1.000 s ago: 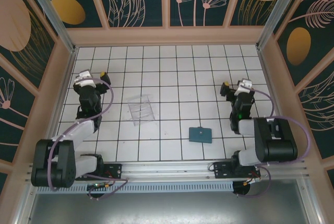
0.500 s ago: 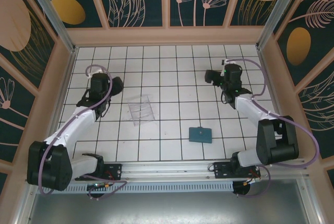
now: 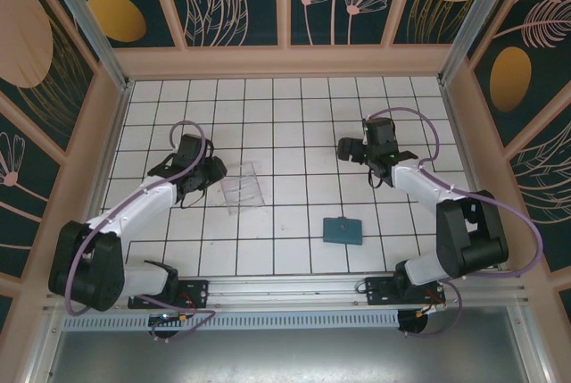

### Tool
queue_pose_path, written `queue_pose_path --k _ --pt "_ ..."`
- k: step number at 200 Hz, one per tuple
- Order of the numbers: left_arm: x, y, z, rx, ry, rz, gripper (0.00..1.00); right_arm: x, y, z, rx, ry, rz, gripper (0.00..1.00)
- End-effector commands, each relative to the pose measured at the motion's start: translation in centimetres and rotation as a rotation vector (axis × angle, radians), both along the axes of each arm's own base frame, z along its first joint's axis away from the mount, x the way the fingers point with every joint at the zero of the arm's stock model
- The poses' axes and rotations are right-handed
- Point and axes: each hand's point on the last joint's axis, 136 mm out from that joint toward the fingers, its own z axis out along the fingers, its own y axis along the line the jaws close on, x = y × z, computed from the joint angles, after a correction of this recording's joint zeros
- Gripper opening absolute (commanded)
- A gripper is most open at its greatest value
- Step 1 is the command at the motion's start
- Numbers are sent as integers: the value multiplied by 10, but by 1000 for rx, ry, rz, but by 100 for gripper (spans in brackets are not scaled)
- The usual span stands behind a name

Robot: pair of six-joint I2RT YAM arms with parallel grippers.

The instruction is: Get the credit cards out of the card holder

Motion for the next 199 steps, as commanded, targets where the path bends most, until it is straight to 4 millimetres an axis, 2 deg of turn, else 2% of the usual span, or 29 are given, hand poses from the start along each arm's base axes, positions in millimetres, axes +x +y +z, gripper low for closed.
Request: queue_pose_path --k 1,36,63,94,137,158,169,176,180,199 --pt "-2 -7 -7 -18 51 27 38 1 -2 18 -3 -36 -22 94" --pt "0 -4 -17 -2 66 57 32 -2 -4 21 -12 -42 -20 94" --pt "3 -6 -22 -3 77 56 24 -4 -4 23 -14 -44 -17 94" --pt "7 -7 -25 4 85 51 20 -5 -6 26 -22 -50 -19 94" --pt "18 -13 -24 5 76 37 9 -5 -7 32 -28 -61 -19 94" --pt "31 -21 -20 10 60 10 7 -6 -8 33 -33 -60 -19 94" --pt "42 -31 -13 19 32 -28 6 -7 -9 34 -37 -59 -20 94" --pt "45 -37 -15 39 33 -67 6 -8 -9 34 -38 -59 -20 94" --pt "55 -44 -6 40 9 -90 5 -9 -10 35 -40 -59 -20 93" --pt "73 -63 -6 101 27 -208 5 -13 -11 36 -47 -55 -21 94"
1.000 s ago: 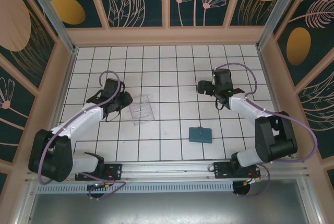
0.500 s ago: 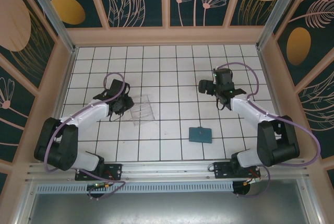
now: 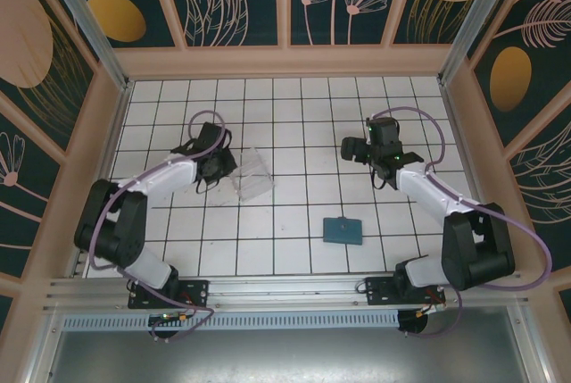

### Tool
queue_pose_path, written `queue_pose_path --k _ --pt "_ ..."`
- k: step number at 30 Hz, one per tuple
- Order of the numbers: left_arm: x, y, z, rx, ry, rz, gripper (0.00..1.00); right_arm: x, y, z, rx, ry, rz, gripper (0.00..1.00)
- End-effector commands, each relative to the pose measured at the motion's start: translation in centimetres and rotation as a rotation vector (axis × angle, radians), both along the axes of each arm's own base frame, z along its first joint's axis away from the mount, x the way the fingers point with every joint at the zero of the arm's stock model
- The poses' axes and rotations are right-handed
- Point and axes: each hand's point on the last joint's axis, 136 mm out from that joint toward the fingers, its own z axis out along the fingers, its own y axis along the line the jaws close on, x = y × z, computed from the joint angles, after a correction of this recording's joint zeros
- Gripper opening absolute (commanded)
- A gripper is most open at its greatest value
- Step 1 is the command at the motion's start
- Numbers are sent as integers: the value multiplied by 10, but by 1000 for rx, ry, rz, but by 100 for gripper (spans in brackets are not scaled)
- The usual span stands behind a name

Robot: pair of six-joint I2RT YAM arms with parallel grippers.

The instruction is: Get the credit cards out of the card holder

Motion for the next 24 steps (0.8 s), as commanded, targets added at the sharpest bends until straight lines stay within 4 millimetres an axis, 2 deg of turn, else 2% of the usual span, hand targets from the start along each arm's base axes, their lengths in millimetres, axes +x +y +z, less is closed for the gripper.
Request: queue_pose_path --k 1,6,13,17,20,24 --pt "32 -32 16 46 -45 -170 5 -3 -4 16 -33 -32 -6 93" --pt "59 -64 13 161 -3 -344 4 -11 -9 21 -41 -24 -17 93" --pt "75 -104 -2 248 67 -476 4 -23 -13 25 -36 -7 -37 93" --pt "75 -115 -8 266 96 -483 6 -29 -16 27 -37 -8 -49 93" --pt "72 -111 -11 269 129 -440 8 -32 -18 28 -39 -2 -62 93" --pt "65 -111 -6 258 136 -390 10 -33 -17 30 -36 -2 -59 93"
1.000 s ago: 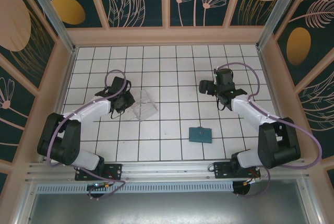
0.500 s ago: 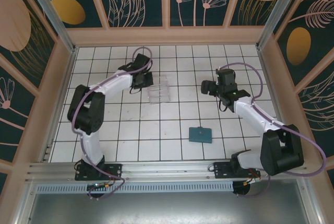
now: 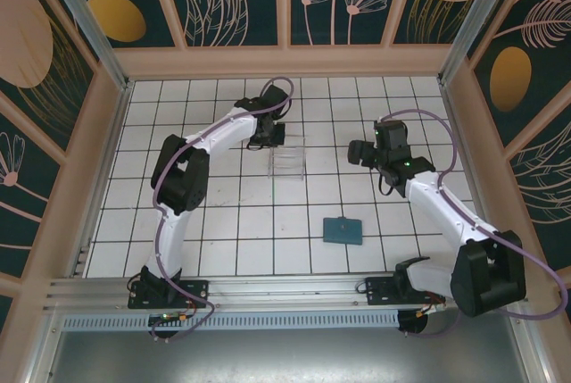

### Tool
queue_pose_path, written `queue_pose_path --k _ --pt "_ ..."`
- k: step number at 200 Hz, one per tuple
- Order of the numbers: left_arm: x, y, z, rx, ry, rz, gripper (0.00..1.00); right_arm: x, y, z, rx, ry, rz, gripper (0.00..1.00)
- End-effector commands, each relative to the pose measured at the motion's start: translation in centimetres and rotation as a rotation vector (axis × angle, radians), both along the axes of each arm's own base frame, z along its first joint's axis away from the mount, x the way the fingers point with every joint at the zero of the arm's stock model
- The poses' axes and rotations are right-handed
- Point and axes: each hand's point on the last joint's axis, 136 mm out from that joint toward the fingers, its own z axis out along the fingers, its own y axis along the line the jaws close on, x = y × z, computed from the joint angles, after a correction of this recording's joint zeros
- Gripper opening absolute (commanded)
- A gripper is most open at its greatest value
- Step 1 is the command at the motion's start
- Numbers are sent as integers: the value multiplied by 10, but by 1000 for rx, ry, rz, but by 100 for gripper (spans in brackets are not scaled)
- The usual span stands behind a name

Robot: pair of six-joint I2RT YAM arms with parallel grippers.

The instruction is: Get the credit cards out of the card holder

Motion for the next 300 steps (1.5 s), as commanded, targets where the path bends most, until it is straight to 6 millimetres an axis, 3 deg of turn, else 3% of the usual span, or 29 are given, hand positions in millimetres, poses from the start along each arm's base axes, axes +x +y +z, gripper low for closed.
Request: queue_pose_path --k 1,43,75,123,158,183,241,247,300 --pt "-15 10 -2 38 55 65 12 -4 -2 6 -5 -4 -27 93" --pt "-24 4 1 2 68 91 24 -7 0 7 1 21 -29 93" --pt "-23 8 23 -15 17 112 35 -24 5 -4 51 128 -47 91" --pt "-34 11 67 -95 -52 104 41 -92 28 -68 213 446 -94 82" --pt "-61 4 67 -231 -28 80 40 -140 38 -105 221 573 -139 89" --pt "-72 13 61 -227 -32 87 41 -165 52 -121 218 628 -123 90" --pt "-87 34 42 -176 -37 117 43 -199 92 -120 234 677 -58 90" --pt "-88 36 51 -185 -60 119 43 -201 97 -119 238 682 -49 90" --pt "-101 53 44 -141 -66 124 45 -225 150 -114 272 748 59 92"
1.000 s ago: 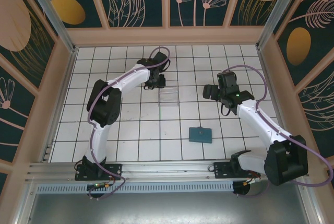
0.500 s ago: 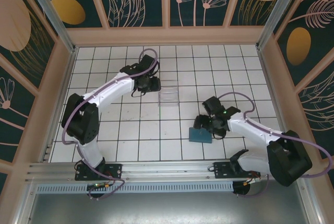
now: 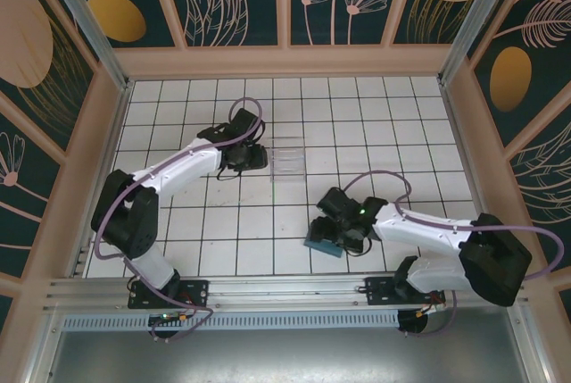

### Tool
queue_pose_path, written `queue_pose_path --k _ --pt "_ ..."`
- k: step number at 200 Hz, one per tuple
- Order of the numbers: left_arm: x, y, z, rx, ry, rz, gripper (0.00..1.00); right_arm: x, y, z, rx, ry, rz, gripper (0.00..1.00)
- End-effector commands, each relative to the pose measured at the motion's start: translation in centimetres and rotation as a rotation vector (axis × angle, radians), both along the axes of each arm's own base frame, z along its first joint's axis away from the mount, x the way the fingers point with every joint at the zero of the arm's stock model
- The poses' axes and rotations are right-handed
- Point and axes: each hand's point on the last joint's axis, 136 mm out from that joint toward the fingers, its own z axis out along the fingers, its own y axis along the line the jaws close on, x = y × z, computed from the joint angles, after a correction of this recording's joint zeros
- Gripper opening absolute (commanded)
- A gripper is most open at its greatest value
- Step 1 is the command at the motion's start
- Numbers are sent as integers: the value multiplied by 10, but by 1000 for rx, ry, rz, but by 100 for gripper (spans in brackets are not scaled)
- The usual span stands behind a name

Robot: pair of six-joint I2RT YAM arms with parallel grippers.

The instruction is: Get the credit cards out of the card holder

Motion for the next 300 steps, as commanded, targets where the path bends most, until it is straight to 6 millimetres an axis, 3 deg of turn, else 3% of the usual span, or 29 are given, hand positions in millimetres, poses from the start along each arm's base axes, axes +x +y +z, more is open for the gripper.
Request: queue_pose_path --k 1,62,95,118,133,149,185,215,256,278,300 --pt "-4 8 2 18 -28 14 45 -4 31 9 61 20 -9 92" --pt "-17 27 -5 42 -19 43 45 3 98 24 164 -11 111 93" --pt "-24 41 -8 52 -11 74 45 2 135 23 244 6 233 93" --pt "-32 49 -12 27 5 92 44 1 166 36 336 -21 356 93" --pt "-37 48 -12 -12 14 94 44 4 176 50 370 -65 420 93" --pt "-51 44 -24 -70 57 82 43 9 169 54 326 -105 471 93" --pt "-80 5 -37 -352 159 24 41 19 125 46 90 -201 662 90" --pt "-95 -10 -51 -494 226 18 37 31 111 54 34 -372 907 86" --pt "-96 -15 -68 -507 254 7 37 55 94 66 54 -584 1215 83" --pt "-91 -24 -73 -528 265 -10 36 59 91 70 63 -663 1337 93" --pt "-87 -29 -77 -525 275 -20 33 71 89 69 37 -717 1371 94"
